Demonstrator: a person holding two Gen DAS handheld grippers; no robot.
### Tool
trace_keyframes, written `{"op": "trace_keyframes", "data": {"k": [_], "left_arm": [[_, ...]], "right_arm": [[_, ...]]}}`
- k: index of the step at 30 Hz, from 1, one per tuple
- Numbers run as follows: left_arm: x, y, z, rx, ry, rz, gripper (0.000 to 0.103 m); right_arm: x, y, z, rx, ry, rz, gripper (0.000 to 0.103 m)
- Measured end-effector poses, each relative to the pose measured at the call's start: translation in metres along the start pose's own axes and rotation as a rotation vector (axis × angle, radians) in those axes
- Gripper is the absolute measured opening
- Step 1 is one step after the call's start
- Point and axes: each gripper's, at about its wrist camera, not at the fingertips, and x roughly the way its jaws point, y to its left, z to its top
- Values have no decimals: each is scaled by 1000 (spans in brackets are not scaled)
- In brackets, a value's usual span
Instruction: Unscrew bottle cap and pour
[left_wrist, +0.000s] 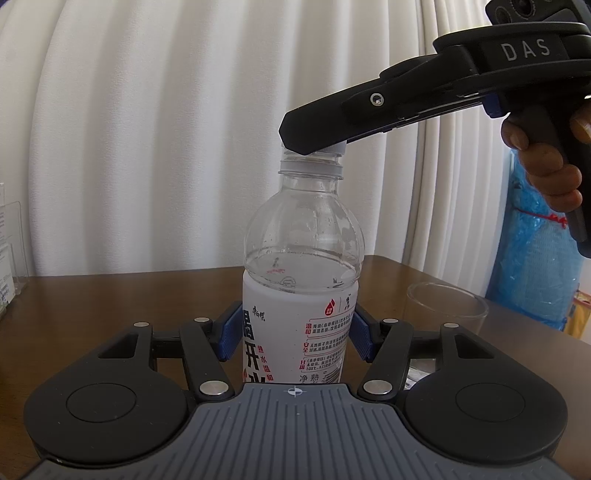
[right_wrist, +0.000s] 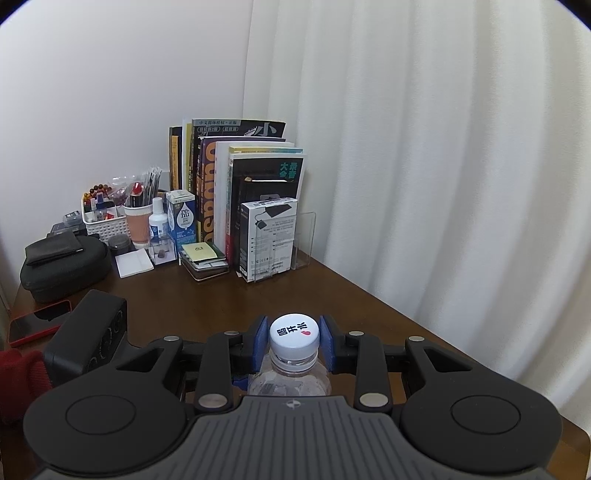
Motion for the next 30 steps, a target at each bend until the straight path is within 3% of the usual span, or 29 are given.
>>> {"op": "trace_keyframes", "data": {"k": [4,18,30], "left_arm": [[-1,-2,0,-1,-1,3,60],[-4,-3,0,-3,-2,6,60],[-5,-3,0,-3,0,6,60]], "right_arm": [[0,1,-1,-10,-1,-13,40],[-6,14,-8,-60,-14,-49,41],[-13,23,-12,-81,-15,-61,48]]}}
